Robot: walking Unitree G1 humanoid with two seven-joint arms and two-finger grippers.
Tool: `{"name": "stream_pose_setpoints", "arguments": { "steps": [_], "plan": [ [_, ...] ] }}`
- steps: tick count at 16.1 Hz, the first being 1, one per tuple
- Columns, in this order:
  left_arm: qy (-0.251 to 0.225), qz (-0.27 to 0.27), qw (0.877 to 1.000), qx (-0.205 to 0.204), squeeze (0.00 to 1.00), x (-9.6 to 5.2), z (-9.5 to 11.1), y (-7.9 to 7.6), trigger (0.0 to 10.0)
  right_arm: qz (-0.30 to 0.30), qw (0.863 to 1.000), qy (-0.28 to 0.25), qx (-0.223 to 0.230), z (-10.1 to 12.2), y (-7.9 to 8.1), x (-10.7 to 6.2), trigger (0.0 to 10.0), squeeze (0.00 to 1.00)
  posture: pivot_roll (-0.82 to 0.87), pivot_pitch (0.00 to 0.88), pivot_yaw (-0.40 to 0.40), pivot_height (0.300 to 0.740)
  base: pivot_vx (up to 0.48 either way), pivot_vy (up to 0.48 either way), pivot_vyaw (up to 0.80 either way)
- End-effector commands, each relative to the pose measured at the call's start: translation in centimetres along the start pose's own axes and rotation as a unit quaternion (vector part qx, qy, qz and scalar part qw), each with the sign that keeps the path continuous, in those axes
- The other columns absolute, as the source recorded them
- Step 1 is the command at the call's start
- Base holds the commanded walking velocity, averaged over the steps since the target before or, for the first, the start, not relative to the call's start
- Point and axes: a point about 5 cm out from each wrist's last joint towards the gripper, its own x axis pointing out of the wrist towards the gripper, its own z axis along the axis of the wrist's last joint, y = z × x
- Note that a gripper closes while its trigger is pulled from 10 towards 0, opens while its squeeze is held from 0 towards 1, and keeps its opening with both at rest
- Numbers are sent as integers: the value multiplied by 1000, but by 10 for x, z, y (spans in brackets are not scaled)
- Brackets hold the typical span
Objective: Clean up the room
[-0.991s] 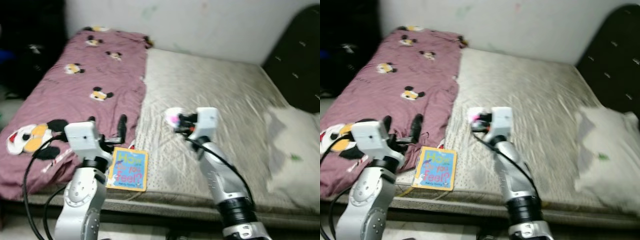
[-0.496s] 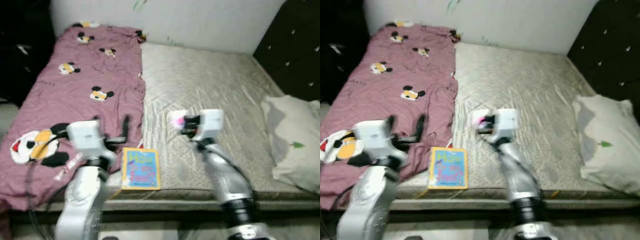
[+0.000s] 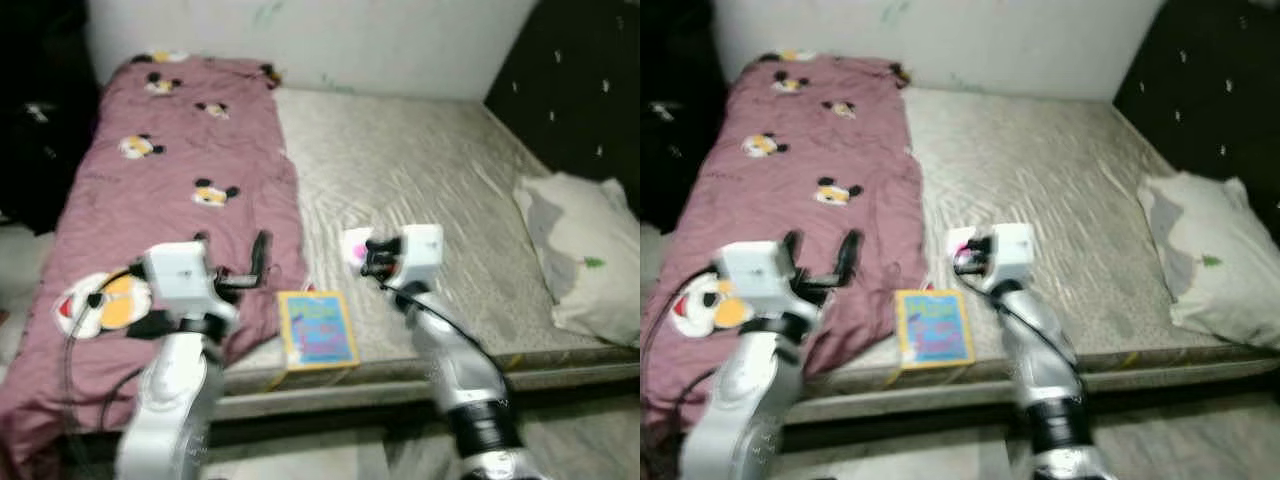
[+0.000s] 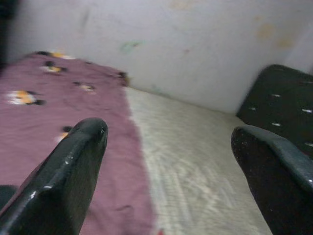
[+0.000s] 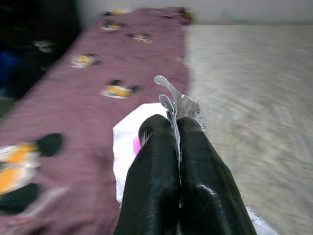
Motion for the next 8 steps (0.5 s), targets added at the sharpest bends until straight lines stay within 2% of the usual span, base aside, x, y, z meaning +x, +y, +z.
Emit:
{"name": "stream_pose_setpoints", "arguments": {
  "steps": [1,8],
  "plan": [
    [0,-14,1000,-9,0,1,0,-9,10000,-2,1000,1,-8,2,-6,-2,10000,0,56,82,-118,740,0,472,0],
    [6,-2,1000,8,0,0,-2,-4,10000,17,1000,-10,-15,4,0,-4,10000,0,49,79,-106,740,0,472,0]
  ]
}}
